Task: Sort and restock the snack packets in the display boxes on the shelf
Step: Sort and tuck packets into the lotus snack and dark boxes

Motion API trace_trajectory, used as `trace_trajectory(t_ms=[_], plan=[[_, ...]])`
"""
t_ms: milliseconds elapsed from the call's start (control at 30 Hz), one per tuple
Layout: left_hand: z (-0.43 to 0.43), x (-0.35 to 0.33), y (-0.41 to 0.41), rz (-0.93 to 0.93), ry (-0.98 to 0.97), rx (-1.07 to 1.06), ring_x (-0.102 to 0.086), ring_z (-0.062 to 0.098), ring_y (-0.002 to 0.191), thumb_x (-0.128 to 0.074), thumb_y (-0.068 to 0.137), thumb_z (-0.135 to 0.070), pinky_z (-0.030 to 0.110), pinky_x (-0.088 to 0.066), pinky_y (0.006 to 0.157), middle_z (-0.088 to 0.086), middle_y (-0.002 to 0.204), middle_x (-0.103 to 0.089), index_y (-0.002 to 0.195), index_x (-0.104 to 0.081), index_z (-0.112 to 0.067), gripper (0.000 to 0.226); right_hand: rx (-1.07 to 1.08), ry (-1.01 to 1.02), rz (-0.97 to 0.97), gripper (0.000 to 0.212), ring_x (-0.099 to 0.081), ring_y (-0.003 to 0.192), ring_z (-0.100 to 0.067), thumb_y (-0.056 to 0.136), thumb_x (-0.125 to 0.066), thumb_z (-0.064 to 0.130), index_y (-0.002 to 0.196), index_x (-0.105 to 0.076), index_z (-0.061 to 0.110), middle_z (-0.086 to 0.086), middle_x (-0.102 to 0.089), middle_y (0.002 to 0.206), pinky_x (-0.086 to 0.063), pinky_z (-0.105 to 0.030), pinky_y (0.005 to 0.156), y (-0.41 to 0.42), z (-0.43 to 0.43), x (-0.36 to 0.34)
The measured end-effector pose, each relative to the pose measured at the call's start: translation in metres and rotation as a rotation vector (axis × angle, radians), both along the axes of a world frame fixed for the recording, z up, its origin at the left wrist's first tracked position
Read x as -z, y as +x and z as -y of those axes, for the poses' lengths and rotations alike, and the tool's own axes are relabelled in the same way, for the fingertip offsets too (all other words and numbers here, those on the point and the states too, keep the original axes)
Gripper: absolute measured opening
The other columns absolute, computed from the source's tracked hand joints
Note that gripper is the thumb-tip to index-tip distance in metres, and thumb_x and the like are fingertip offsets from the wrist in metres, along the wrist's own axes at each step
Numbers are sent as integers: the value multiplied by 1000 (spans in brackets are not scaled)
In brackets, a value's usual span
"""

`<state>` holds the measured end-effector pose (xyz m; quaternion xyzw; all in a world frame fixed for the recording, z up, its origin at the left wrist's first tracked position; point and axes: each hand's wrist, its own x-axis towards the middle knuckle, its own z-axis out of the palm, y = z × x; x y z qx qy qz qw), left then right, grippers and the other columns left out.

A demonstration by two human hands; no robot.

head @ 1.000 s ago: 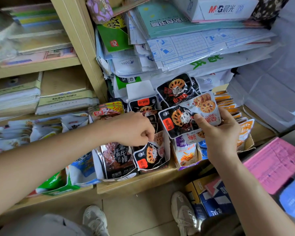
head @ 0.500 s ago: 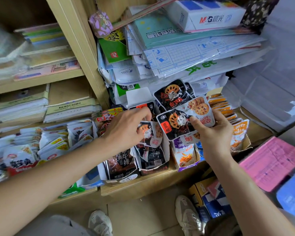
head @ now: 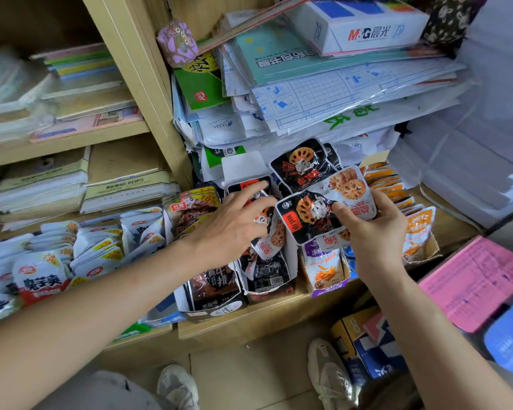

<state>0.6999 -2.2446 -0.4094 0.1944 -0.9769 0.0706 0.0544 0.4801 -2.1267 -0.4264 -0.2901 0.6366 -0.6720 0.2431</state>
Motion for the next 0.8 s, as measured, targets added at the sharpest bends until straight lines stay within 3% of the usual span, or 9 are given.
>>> trace_trajectory(t_ms=[67,133,267,400,567,700,800], plan=[[6,-7,2,-7,-17,14,-19,36,152,-77,73,10,48,-50,105,11,151,-44,91,-79,-17,32,0,2,19,28,-75,92,-16,84,-82,12,110,-72,10,0,-77,102,-62,-49,82,0,0,-1],[8,-11,6,11,-43,34,-28,35,148,-76,74,9,42,-53,101,11,145,-50,91,-80,-15,30,-3,-5,53,28,-75,93,-19,84,-82,11,109,-71,10,-1,-77,102,-62,-50,82,0,0,0],[3,-6,9,85,-69,137,-51,26,124,-72,82,-13,44,-45,106,2,122,-66,91,-81,-23,16,-3,-17,109,29,-75,93,-21,83,-82,10,110,-71,8,-3,-77,103,-62,-51,82,0,0,-3],[2,-5,5,128,-8,147,-50,22,111,-56,90,-30,41,-45,91,-4,108,-63,93,-77,-27,21,-4,-34,142,28,-75,94,-24,82,-82,9,109,-71,8,-5,-77,103,-61,-53,84,0,0,-5],[-10,-1,-12,232,-120,127,-47,19,96,-65,88,-53,35,-38,80,-5,96,-57,89,-78,-27,29,-6,-42,156,24,-75,95,-25,82,-82,9,103,-71,14,-5,-77,103,-60,-55,84,-2,-1,-4],[-14,1,-28,296,-67,220,-51,16,79,-86,74,-33,30,-47,72,-3,77,-58,74,-75,-15,21,0,-52,150,28,-74,95,-29,83,-82,10,109,-71,7,-8,-77,103,-60,-57,84,-4,-1,-3],[-10,7,-37,420,35,391,-52,19,85,-77,77,-18,35,-50,75,-4,80,-62,90,-75,-21,13,-2,-70,165,29,-74,96,-32,83,-81,9,110,-72,7,-10,-77,104,-59,-58,84,-7,0,-1]])
